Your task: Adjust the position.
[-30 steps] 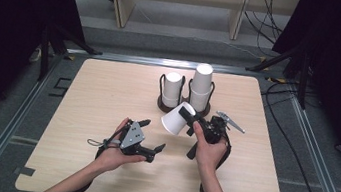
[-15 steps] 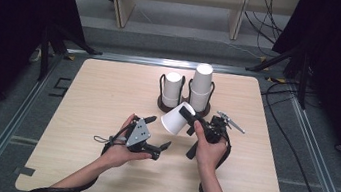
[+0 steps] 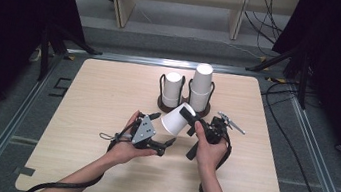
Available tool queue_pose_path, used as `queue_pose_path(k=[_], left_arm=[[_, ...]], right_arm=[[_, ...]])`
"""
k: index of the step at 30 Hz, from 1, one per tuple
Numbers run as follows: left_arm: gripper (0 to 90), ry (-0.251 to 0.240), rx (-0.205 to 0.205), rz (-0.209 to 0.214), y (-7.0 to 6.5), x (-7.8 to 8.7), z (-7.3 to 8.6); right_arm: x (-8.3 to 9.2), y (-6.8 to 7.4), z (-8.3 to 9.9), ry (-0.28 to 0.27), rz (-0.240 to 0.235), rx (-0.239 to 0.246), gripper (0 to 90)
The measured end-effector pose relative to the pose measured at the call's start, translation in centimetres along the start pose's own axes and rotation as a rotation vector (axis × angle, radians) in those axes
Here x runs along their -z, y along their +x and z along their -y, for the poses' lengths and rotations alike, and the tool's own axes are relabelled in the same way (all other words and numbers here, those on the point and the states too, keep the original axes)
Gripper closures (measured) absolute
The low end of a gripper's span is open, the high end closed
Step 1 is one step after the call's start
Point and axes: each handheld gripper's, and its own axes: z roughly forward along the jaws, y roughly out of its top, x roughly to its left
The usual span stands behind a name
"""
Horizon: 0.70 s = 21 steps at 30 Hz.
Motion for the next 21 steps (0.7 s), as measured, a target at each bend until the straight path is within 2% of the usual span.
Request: queue_pose_path(k=[5,8,11,13,14,15,16,21], left_arm=[[3.0,0.007,0.003,-0.002,0.0,-0.5,0.1],[3.1,-0.018,0.003,-0.013,0.1,-1.1,0.2],[3.3,-0.017,0.011,-0.013,0.2,-1.2,0.2],[3.5,-0.015,0.01,-0.011,0.2,-1.4,0.4],[3.9,-0.023,0.011,-0.012,0.2,-1.5,0.5],[4.2,-0.014,0.007,-0.012,0.2,-1.5,0.5],[4.5,-0.014,0.008,-0.012,0.2,-1.5,0.5],[5.7,-0.024,0.01,-0.014,0.2,-1.7,0.7]], right_arm=[[0.0,0.0,0.0,0.001,-0.003,-0.006,35.2],[0.0,-0.1,0.0,-0.011,-0.017,-0.007,35.2],[0.1,0.0,-0.1,-0.01,-0.02,-0.052,35.2],[0.1,0.0,-0.1,-0.015,-0.013,-0.041,35.2],[0.2,0.3,-0.1,-0.008,-0.018,-0.089,35.2],[0.2,0.2,-0.1,-0.013,-0.022,-0.078,35.2],[0.1,0.0,-0.2,-0.021,-0.018,-0.043,35.2],[0.0,0.1,-0.3,-0.025,-0.019,-0.057,35.2]])
